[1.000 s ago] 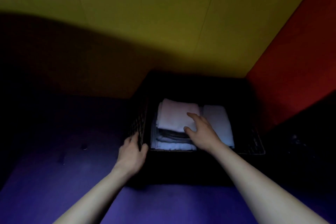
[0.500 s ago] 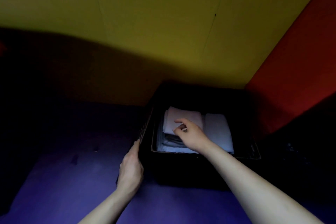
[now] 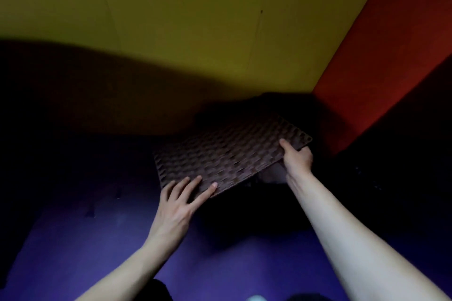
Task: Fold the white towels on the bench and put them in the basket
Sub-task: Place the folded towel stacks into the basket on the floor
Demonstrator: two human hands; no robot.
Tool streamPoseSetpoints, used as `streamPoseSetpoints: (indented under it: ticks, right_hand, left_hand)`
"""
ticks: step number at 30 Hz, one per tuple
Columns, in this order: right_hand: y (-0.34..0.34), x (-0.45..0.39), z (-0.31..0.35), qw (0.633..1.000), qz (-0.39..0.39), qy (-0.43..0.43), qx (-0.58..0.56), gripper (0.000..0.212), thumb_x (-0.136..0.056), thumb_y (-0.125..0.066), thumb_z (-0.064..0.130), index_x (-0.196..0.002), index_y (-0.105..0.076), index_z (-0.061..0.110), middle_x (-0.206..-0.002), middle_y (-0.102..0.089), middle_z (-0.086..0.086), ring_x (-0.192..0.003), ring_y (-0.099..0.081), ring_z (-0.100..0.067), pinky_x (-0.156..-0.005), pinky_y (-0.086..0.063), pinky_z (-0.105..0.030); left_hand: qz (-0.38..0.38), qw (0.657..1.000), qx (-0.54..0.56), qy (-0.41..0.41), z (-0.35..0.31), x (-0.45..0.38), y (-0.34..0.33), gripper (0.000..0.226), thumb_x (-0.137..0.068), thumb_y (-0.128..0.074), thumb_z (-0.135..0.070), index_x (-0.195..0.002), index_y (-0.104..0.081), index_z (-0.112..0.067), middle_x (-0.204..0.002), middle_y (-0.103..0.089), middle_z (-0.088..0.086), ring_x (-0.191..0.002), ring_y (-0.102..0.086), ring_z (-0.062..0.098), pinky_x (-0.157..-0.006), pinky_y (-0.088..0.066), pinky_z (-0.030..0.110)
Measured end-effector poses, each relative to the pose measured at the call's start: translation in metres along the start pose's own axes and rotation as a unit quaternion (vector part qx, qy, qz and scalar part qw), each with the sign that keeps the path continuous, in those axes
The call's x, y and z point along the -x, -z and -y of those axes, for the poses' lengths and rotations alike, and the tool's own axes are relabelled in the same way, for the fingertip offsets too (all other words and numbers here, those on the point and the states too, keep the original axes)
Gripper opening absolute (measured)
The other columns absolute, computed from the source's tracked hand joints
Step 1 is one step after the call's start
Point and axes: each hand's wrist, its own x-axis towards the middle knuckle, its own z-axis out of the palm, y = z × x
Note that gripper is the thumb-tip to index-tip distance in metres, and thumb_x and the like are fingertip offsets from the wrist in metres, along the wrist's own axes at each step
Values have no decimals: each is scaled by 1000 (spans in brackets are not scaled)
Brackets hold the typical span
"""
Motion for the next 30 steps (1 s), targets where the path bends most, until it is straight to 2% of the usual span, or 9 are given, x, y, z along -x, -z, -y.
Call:
streamPoseSetpoints:
  ticks: [4,9,12,14,17,22,24,28,30]
  right_hand:
    - [56,-8,-16,998,-57,-9,-7,47,-78,-83,6,-121,-63,6,-119,-69,-14,-104,-67,-22,-96,-53,-33]
    - [101,-13,-47,992,-61,-17,114,53,-83,-80,8,-131,-57,3,-124,-63,-16,-111,-63,-29,-95,-45,-29]
    - [112,-19,-66,986,-50,-50,152,45,-86,-78,10,-127,-60,3,-123,-66,-21,-111,-64,-35,-99,-48,-37]
    - [116,-21,-75,983,-38,-55,170,41,-88,-75,12,-126,-61,5,-122,-67,-21,-110,-64,-36,-98,-48,-39]
    - [119,-19,-82,982,-35,-32,185,40,-93,-71,17,-130,-57,11,-118,-68,-15,-103,-64,-33,-88,-48,-36]
    - [126,-29,-83,969,-35,29,243,38,-96,-66,24,-129,-58,10,-117,-67,-17,-107,-63,-36,-90,-49,-40]
    - [129,-36,-83,961,-41,54,270,33,-96,-65,26,-125,-62,10,-115,-64,-16,-100,-61,-31,-89,-48,-41]
    - [121,-49,-81,956,-47,44,285,29,-97,-64,26,-122,-66,11,-118,-59,-17,-95,-57,-29,-90,-49,-41]
    - [114,-52,-80,956,-51,29,287,34,-95,-66,27,-124,-66,10,-122,-58,-21,-102,-61,-37,-90,-49,-39]
  left_hand:
    - [46,999,-20,10,-9,-29,-4,92,-77,-74,-11,-153,-35,-45,-148,-52,13,-127,-55,40,-101,-43,59]
    - [92,993,20,71,-8,-41,-21,113,-47,-96,-44,-147,-43,-42,-147,-49,24,-127,-53,48,-92,-51,61]
    - [60,984,108,125,-5,-32,-35,106,-51,-80,-69,-147,-46,-42,-160,-26,28,-139,-37,54,-102,-47,59]
    - [57,966,204,145,-3,-27,-39,102,-60,-71,-79,-150,-40,-44,-168,0,19,-150,-23,41,-115,-37,44]
    - [76,949,276,134,3,-29,-41,91,-71,-76,-69,-150,-37,-47,-167,18,3,-153,-18,27,-116,-35,33]
    - [42,953,278,115,9,-62,-45,90,-76,-79,-58,-152,-35,-37,-169,4,7,-155,-13,26,-119,-27,33]
    - [46,949,286,124,12,-76,-45,93,-73,-80,-59,-152,-37,-34,-169,1,9,-155,-12,27,-119,-25,32]
    - [53,945,293,136,18,-79,-51,110,-60,-65,-88,-152,-35,-37,-169,7,5,-151,-11,17,-120,-28,35]
    - [46,941,305,139,17,-77,-53,101,-66,-76,-74,-151,-37,-37,-169,7,3,-152,-13,20,-119,-29,35]
